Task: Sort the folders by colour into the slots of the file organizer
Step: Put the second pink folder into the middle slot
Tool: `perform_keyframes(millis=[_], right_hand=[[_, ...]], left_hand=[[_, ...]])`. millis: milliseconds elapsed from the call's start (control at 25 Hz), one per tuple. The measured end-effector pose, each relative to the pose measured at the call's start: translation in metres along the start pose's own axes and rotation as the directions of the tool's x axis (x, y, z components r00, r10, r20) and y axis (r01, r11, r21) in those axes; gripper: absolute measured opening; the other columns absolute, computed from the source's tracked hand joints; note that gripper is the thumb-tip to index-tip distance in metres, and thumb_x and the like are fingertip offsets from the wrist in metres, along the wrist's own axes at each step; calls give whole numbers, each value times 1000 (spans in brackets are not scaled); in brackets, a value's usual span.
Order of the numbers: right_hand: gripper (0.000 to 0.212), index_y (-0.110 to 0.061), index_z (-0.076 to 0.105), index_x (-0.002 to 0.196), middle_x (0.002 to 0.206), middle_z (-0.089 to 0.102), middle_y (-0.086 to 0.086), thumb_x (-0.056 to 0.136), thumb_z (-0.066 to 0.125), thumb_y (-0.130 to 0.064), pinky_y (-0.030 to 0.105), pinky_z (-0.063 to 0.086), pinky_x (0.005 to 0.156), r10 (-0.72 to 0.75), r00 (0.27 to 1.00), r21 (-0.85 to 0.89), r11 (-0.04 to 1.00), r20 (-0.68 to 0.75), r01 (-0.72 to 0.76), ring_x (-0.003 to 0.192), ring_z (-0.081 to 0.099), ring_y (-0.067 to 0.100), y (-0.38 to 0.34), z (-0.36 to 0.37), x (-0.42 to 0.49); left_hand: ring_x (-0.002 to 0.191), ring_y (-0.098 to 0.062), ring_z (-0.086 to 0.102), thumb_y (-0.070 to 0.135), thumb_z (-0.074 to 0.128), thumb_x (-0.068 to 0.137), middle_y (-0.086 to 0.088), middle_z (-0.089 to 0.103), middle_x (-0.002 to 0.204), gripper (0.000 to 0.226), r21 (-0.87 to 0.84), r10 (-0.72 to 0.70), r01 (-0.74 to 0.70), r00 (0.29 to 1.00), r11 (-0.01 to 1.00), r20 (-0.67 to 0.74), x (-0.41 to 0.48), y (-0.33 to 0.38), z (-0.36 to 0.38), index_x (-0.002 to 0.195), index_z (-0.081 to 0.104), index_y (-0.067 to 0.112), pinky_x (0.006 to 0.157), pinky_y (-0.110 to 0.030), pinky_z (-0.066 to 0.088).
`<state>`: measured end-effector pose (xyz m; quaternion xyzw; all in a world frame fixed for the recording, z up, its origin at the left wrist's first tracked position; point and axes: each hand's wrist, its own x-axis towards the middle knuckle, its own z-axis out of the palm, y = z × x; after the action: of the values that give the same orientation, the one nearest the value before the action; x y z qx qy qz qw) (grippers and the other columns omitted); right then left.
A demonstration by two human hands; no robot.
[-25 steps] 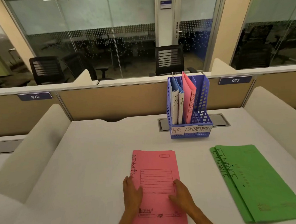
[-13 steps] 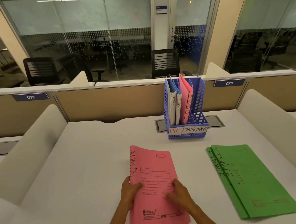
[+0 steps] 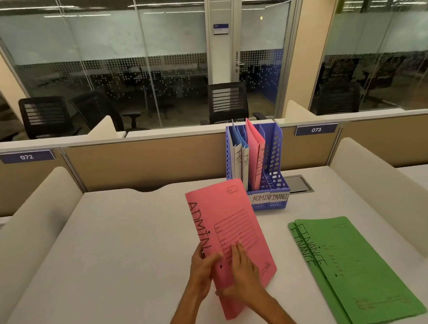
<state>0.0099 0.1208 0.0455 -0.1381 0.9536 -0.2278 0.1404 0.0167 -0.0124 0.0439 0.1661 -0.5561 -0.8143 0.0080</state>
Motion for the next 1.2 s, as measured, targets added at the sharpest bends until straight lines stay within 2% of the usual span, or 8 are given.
perform_keyframes(millis=[240, 360, 480, 640, 800, 920, 1040, 1200], right_hand=[[118, -25, -19, 150, 161, -19, -4, 76, 72, -20, 51, 12, 120, 102, 970, 110, 991, -220, -79, 149, -10, 24, 10, -23, -7], [103, -20, -5, 151, 162, 10, 3, 79, 68, -11, 50, 23, 119, 187, 917, 210, 971, -353, -117, 148, 15, 26, 15, -35, -11], [90, -17, 15, 150, 146, 43, 4, 78, 66, -3, 45, 42, 108, 221, 858, 277, 956, -464, -96, 129, 47, 24, 32, -46, -12], [75, -16, 34, 147, 116, 69, 5, 80, 64, 0, 27, 56, 75, 205, 813, 246, 966, -545, -78, 87, 70, 18, 60, -63, -17], [64, -10, 53, 135, 83, 73, 7, 74, 68, 7, 26, 49, 57, 217, 756, 270, 961, -618, -55, 60, 62, 18, 71, -87, -16], [55, -4, 65, 119, 68, 71, 9, 68, 69, 18, 24, 47, 48, 241, 680, 299, 954, -693, -33, 48, 50, 15, 77, -98, -17], [48, 0, 68, 109, 71, 73, 11, 67, 68, 23, 36, 60, 49, 245, 617, 317, 948, -748, 8, 44, 57, 20, 92, -103, -23], [41, 7, 68, 105, 77, 74, 16, 69, 63, 25, 30, 59, 50, 248, 535, 337, 939, -807, 72, 46, 58, 18, 109, -116, -20]], left_hand=[[114, -33, 64, 16, 83, 70, -11, 66, 125, 68, -13, 21, -18, 976, 1000, 216, 3, 8, 47, 131, 53, 16, 94, -51, 54], [116, -33, 63, 18, 82, 75, -11, 66, 127, 64, 16, -11, 6, 952, 1000, 306, 1, 3, 72, 132, 53, 15, 97, -52, 52], [115, -33, 64, 21, 83, 76, -10, 67, 126, 61, 44, -42, 28, 943, 999, 331, 0, 0, 92, 130, 56, 19, 98, -51, 52], [119, -29, 62, 19, 80, 80, -5, 65, 129, 51, 70, -31, 0, 894, 998, 446, 4, -1, 110, 125, 59, 27, 95, -45, 54], [121, -23, 61, 20, 79, 81, 2, 63, 132, 52, 62, -36, 7, 883, 998, 468, 11, -1, 126, 128, 57, 27, 93, -36, 54], [116, -21, 64, 27, 76, 83, 3, 67, 127, 36, 177, 33, -109, 922, 978, 387, 18, -12, 120, 117, 64, 28, 92, -33, 55], [122, -10, 58, 36, 73, 82, 15, 62, 130, 30, 579, 107, -203, 975, 789, 195, 24, -39, 89, 111, 64, 38, 100, -23, 47], [151, -18, 9, 63, 60, 81, 7, 11, 162, 75, 967, -1, -160, 987, 200, 163, 34, -89, 43, 144, 33, 33, 121, -39, 12]])
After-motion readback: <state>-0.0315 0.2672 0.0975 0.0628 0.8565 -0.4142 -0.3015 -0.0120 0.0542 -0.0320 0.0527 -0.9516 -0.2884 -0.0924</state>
